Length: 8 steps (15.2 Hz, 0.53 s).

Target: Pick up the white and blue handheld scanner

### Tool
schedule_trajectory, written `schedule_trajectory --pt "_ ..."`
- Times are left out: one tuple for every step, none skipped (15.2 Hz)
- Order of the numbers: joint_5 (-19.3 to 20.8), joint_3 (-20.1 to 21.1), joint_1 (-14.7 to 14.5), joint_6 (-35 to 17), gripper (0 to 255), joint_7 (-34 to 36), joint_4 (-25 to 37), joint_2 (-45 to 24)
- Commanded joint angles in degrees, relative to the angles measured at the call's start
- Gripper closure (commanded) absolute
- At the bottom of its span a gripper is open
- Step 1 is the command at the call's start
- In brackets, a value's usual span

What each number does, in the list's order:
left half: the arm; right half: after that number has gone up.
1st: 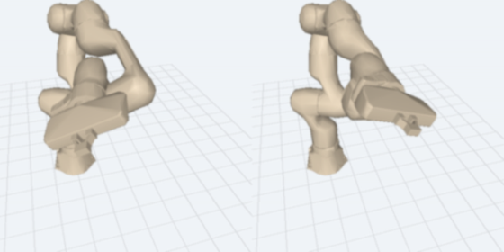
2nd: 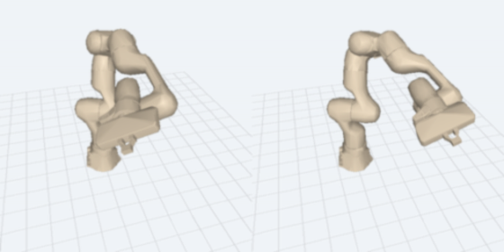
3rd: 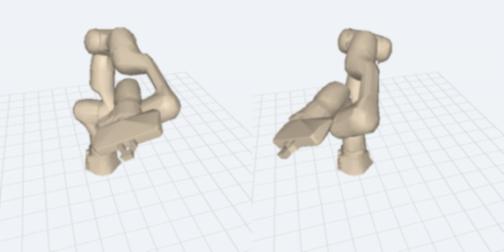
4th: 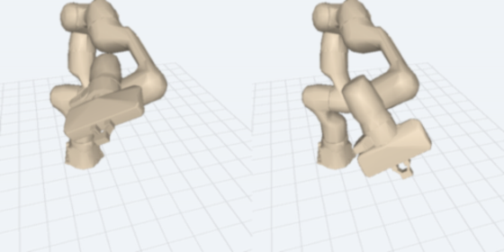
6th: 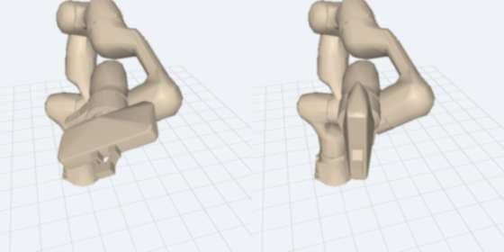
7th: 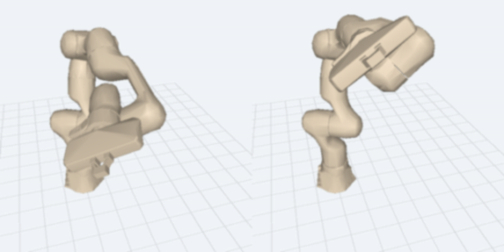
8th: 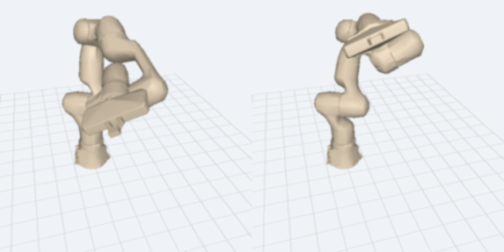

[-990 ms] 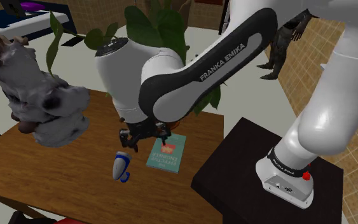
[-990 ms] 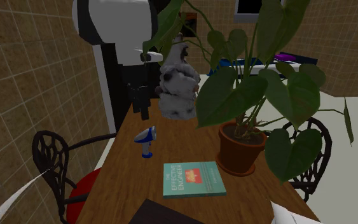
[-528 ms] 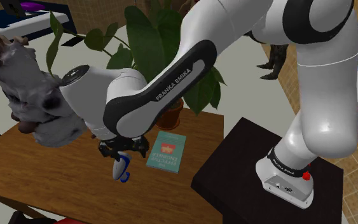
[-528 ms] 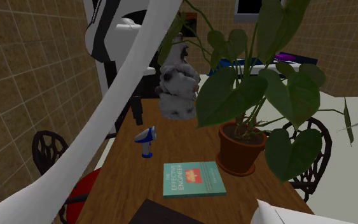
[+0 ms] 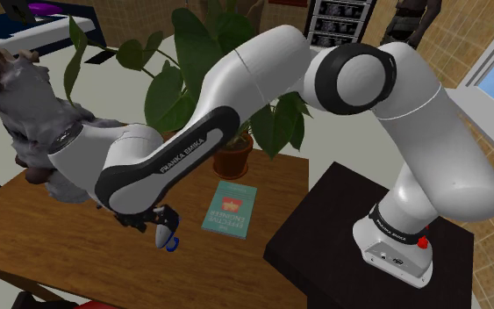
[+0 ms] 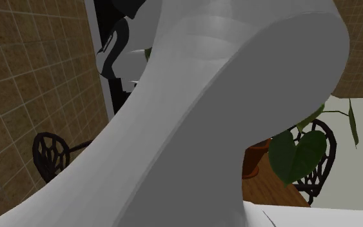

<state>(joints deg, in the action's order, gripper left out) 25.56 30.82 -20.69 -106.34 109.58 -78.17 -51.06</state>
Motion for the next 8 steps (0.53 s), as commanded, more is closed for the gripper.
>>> schedule_trajectory --pt "0.38 -0.69 -0.84 -0.06 0 0.42 1.97 -2.08" --pt "0.54 -0.84 -0.93 -0.48 0 0.48 2.02 -2.55" --pt "0.7 -1.0 -1.03 -0.9 0 0.53 2.08 -3.03" --pt "0.86 -1.15 -1.13 -1.3 0 0.58 2.15 -3.52" --pt "1.01 -1.31 -1.23 -1.7 0 0.63 2.25 -4.01" --pt "1.17 -1.46 -1.33 -2.11 0 0.68 2.33 -4.5" --pt "1.26 -1.56 -1.4 -2.33 0 0.71 2.41 -4.8" --pt "1.26 -1.56 -1.4 -2.32 0 0.71 2.42 -4.8"
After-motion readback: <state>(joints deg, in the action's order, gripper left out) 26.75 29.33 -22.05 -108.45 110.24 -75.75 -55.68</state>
